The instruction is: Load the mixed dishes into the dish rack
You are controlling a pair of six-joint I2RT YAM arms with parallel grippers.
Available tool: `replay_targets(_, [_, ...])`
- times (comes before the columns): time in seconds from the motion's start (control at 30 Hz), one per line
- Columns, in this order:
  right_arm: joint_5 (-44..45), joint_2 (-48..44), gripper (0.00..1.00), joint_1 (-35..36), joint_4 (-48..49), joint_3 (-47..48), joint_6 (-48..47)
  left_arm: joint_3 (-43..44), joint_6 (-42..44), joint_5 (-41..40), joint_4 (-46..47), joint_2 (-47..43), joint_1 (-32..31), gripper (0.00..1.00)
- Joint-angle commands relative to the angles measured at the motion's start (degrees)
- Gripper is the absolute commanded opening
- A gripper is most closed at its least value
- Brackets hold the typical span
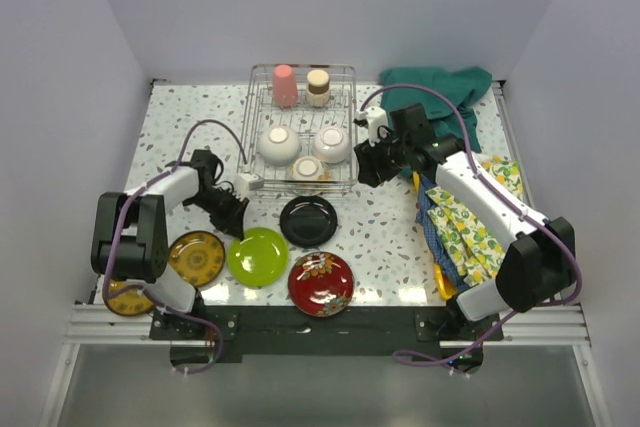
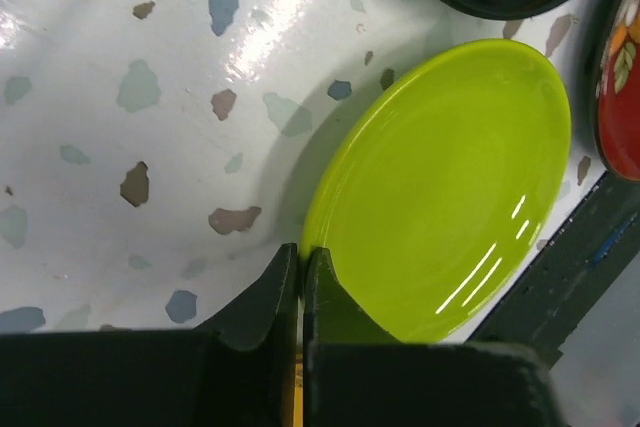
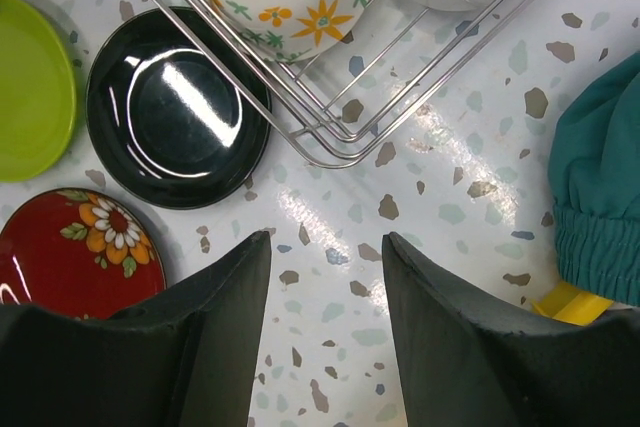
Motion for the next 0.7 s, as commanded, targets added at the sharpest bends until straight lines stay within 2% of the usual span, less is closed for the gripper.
replay_targets(0.0, [-1.5,-2.9,0.53,0.1,1.1,1.5,-1.0,2.0,2.8,-1.5,-3.4,-6.7,0.1,0.0])
replay_targets(0.1, [-3.9,-2.5,0.53,0.1,1.5,2.7,0.1,4.4,5.8,0.7,-7.3,-11.7,0.1,0.0])
replay_targets(0.23, [-18.4,-1.3,0.54,0.2,3.8,4.8,3.8,10.0,8.3,2.8,-13.1,-14.7,0.1,0.0])
replay_targets(0.37, [-26.3,-0.4,0.55,2.4,7.7,5.3,7.5,17.7,8.5,6.9,-18.1,-15.0,0.1,0.0])
replay_targets(0.47, [-27.8,1.2,0.57,5.9,10.5,7.0,10.6,21.6,5.4,9.3,-18.1,-14.4,0.1,0.0])
replay_targets(0.67, [-22.3,5.6,0.58,10.8,13.4,11.4,15.9,28.1,2.1,12.8,-18.2,-11.6,0.1,0.0])
